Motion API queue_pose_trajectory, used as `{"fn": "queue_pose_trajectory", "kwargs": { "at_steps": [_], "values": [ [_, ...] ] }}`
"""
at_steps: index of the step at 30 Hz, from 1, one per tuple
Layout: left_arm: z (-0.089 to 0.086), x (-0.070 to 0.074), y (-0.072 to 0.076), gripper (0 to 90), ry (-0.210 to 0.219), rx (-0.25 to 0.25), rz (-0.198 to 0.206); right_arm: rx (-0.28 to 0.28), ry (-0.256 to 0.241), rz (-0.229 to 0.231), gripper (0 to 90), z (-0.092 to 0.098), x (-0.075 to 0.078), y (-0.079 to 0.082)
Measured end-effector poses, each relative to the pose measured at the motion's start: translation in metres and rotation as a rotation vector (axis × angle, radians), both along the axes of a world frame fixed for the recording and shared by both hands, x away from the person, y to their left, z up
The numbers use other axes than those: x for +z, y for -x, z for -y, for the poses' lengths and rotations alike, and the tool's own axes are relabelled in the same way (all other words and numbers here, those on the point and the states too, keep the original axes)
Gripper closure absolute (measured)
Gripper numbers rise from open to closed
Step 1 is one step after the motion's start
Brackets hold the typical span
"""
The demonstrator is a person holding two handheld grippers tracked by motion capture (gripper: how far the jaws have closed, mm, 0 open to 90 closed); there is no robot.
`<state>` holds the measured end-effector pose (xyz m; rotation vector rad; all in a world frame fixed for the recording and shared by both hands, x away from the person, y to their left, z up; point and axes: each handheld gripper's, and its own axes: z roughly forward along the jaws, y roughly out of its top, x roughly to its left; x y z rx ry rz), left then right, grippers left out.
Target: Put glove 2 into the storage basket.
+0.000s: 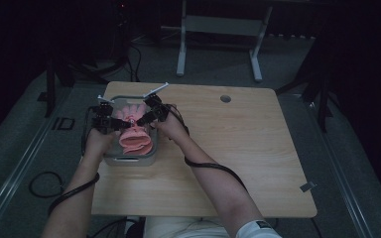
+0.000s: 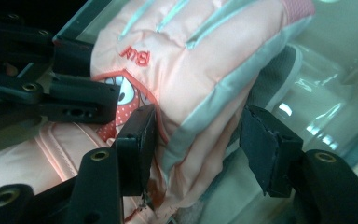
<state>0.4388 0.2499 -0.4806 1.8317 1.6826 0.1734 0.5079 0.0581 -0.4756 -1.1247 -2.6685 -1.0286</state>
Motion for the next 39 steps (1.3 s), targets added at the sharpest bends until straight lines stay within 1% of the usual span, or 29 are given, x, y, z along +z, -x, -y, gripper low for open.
{"fn": "queue_pose_trajectory", "kwargs": {
  "at_steps": [1, 3, 4, 6, 9, 12, 14, 16, 18, 19, 20, 21, 22, 23, 25, 27, 29, 32, 39],
  "values": [
    [0.002, -0.001, 0.000, 48.8, -0.001, -0.008, -0.004, 0.002, 0.001, 0.000, 45.7, 0.000, 0.000, 0.000],
    [0.002, -0.001, 0.000, 48.8, -0.001, -0.008, -0.004, 0.006, 0.007, 0.003, 45.7, 0.000, 0.001, 0.001],
    [0.005, 0.001, 0.000, 48.1, -0.017, -0.014, 0.005, 0.008, 0.011, 0.011, 45.6, 0.001, 0.001, 0.001],
    [0.005, 0.003, 0.001, 45.8, -0.022, -0.012, 0.015, 0.008, 0.010, 0.011, 44.7, 0.003, 0.003, 0.001],
    [0.002, 0.007, 0.002, 39.9, -0.032, -0.011, 0.031, 0.012, 0.000, 0.015, 43.9, 0.006, 0.006, 0.002],
    [-0.002, 0.010, 0.003, 35.4, -0.026, -0.007, 0.047, 0.015, -0.016, 0.027, 43.4, 0.009, 0.011, 0.003],
    [-0.003, 0.011, 0.003, 31.2, -0.029, 0.000, 0.050, 0.015, -0.023, 0.031, 43.0, 0.009, 0.014, 0.004],
    [-0.004, 0.011, 0.004, 29.3, -0.030, 0.005, 0.054, 0.020, -0.028, 0.034, 42.3, 0.010, 0.016, 0.005],
    [-0.005, 0.013, 0.006, 26.6, -0.041, -0.004, 0.075, 0.021, -0.036, 0.037, 42.0, 0.011, 0.017, 0.005],
    [-0.006, 0.014, 0.006, 26.2, -0.040, -0.005, 0.084, 0.022, -0.042, 0.035, 41.9, 0.011, 0.018, 0.006],
    [-0.006, 0.014, 0.006, 24.1, -0.040, -0.005, 0.084, 0.022, -0.042, 0.035, 41.9, 0.011, 0.018, 0.006],
    [-0.007, 0.016, 0.008, 24.1, -0.030, -0.020, 0.104, 0.022, -0.046, 0.036, 41.7, 0.012, 0.018, 0.006],
    [-0.007, 0.017, 0.009, 18.1, -0.033, -0.024, 0.112, 0.022, -0.051, 0.037, 41.6, 0.013, 0.019, 0.007],
    [-0.007, 0.018, 0.009, 14.8, -0.039, -0.025, 0.118, 0.023, -0.054, 0.038, 41.6, 0.013, 0.020, 0.007],
    [-0.006, 0.020, 0.010, 12.9, -0.041, -0.039, 0.135, 0.024, -0.056, 0.044, 41.5, 0.014, 0.021, 0.008],
    [-0.005, 0.021, 0.010, 7.1, -0.040, -0.048, 0.149, 0.026, -0.065, 0.046, 41.5, 0.015, 0.022, 0.008],
    [-0.004, 0.022, 0.010, 6.9, -0.037, -0.053, 0.156, 0.026, -0.070, 0.048, 41.4, 0.016, 0.023, 0.009],
    [-0.003, 0.022, 0.009, 3.6, -0.037, -0.062, 0.154, 0.024, -0.076, 0.050, 41.4, 0.018, 0.024, 0.009],
    [0.000, 0.025, 0.010, 3.2, -0.053, -0.083, 0.162, 0.025, -0.085, 0.049, 41.1, 0.021, 0.026, 0.009]
  ]
}}
